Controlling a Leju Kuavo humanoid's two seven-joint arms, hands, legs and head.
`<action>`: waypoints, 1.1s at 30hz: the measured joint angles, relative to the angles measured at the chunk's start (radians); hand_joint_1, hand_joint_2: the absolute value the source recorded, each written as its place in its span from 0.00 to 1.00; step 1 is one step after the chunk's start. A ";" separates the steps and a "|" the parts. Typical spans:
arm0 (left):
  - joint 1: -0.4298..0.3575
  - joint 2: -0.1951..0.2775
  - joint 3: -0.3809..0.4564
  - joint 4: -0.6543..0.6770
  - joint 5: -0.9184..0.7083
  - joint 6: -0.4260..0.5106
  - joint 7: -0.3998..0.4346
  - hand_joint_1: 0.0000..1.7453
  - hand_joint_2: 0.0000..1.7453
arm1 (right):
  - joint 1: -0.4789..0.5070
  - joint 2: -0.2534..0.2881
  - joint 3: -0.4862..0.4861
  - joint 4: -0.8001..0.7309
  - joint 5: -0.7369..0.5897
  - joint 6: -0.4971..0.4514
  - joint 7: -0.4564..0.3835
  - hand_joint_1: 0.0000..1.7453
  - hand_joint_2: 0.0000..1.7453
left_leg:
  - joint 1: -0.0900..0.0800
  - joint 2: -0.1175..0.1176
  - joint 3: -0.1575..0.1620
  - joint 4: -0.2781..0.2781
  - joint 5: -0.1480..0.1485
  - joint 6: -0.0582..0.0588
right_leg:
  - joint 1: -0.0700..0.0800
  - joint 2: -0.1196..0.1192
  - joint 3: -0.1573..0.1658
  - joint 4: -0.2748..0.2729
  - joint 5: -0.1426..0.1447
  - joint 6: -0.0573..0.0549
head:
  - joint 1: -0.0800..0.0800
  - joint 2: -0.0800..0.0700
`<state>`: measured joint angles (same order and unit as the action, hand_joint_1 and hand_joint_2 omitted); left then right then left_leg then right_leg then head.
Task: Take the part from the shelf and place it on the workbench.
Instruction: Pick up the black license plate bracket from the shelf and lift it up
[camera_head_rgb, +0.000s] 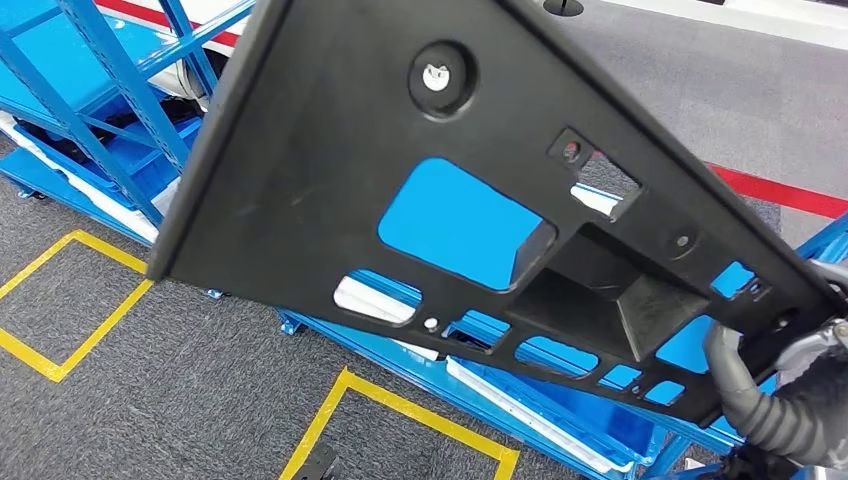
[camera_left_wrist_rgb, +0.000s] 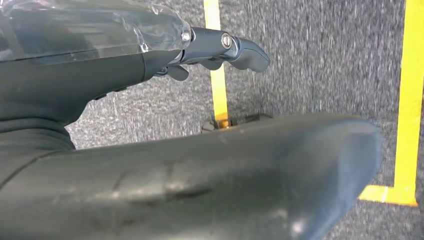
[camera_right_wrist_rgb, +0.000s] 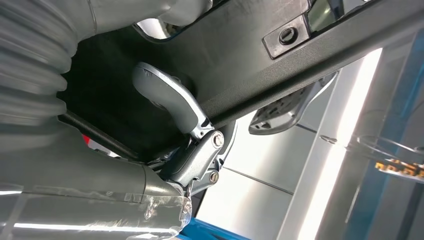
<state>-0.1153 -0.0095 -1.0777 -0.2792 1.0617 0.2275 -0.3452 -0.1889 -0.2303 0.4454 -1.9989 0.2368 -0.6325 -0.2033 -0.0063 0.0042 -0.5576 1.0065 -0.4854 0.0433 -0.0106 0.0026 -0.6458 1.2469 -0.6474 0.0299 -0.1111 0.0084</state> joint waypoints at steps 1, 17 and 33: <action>0.000 0.000 0.000 0.000 0.000 0.000 0.000 0.00 0.00 | 0.001 -0.001 0.000 0.000 0.000 0.000 0.000 1.00 1.00 | 0.000 0.000 -0.002 0.002 0.000 -0.001 | -0.004 0.000 -0.016 0.038 -0.006 0.004 | 0.000 0.000; 0.001 0.000 0.000 0.002 -0.011 0.003 -0.005 0.00 0.00 | 0.001 -0.004 0.002 0.000 0.000 0.003 0.001 1.00 1.00 | 0.015 -0.006 -0.019 0.023 0.001 -0.031 | -0.003 0.005 0.094 -0.214 0.122 -0.015 | -0.002 0.000; 0.000 0.000 0.000 0.003 -0.005 -0.012 -0.007 0.00 0.00 | 0.002 -0.004 0.002 0.000 0.004 0.001 0.003 1.00 1.00 | 0.014 -0.008 -0.022 0.028 -0.008 -0.054 | -0.005 0.004 0.096 -0.217 0.116 -0.018 | -0.002 0.000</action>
<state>-0.1150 -0.0092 -1.0773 -0.2767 1.0563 0.2159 -0.3527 -0.1872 -0.2342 0.4475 -1.9990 0.2411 -0.6312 -0.2000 0.0076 -0.0033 -0.5795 1.0345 -0.4936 -0.0106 -0.0152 0.0067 -0.5500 1.0299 -0.5309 0.0118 -0.1133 0.0084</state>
